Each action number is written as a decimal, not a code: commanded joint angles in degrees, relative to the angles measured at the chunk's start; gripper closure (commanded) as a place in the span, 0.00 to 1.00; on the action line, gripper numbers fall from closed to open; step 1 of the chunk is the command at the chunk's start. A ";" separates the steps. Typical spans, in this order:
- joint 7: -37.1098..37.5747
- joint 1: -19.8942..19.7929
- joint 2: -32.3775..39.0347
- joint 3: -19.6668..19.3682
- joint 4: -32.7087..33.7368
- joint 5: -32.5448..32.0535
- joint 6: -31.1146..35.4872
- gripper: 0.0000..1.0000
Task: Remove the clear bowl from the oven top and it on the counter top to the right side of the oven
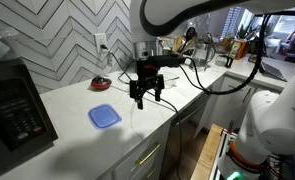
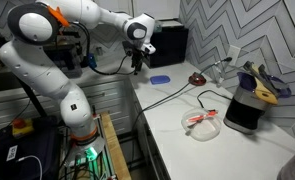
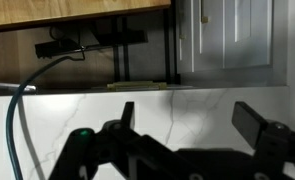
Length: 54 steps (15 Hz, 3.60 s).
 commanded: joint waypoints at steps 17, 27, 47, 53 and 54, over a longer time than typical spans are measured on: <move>2.87 3.56 0.42 7.26 10.80 -2.74 12.64 0.00; 2.96 5.18 16.15 15.23 39.59 -32.58 19.57 0.00; 20.93 9.98 31.62 7.06 57.69 -32.44 23.06 0.00; 20.09 15.20 40.83 2.93 69.25 -30.57 16.57 0.26; 20.09 15.88 41.91 2.30 70.93 -30.28 15.11 0.32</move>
